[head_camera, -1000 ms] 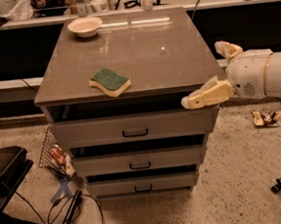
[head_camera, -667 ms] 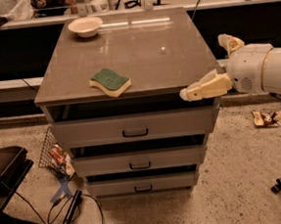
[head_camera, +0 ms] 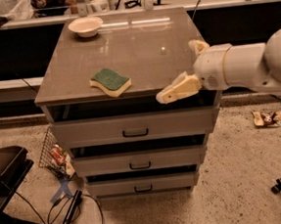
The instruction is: Place sponge into paper bowl
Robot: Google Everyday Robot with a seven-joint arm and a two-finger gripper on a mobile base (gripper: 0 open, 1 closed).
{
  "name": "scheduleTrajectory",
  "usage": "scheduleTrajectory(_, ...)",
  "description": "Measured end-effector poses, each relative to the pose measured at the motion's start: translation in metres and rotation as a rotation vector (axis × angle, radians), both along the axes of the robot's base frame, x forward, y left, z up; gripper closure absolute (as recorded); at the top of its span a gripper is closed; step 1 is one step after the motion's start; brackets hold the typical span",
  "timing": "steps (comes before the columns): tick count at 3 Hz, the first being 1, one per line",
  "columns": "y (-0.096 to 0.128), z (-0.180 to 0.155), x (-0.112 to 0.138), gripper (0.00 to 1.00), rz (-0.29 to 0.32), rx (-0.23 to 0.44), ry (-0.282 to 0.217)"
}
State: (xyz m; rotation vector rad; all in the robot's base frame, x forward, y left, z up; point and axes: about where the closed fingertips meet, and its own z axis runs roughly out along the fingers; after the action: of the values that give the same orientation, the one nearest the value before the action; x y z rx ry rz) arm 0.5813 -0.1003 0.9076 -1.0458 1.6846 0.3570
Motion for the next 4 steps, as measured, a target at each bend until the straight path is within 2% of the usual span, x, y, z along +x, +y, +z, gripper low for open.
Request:
scheduleTrajectory(1,0.034,-0.017,0.013,0.00,0.042,0.038,0.044)
scheduleTrajectory(2,0.075,-0.026,0.027,0.00,0.091,0.106,0.077)
scheduleTrajectory(3,0.114,-0.040,0.042,0.00,0.123,0.139,0.100)
scheduleTrajectory(4,0.140,-0.058,0.055,0.00,0.130,0.129,0.109)
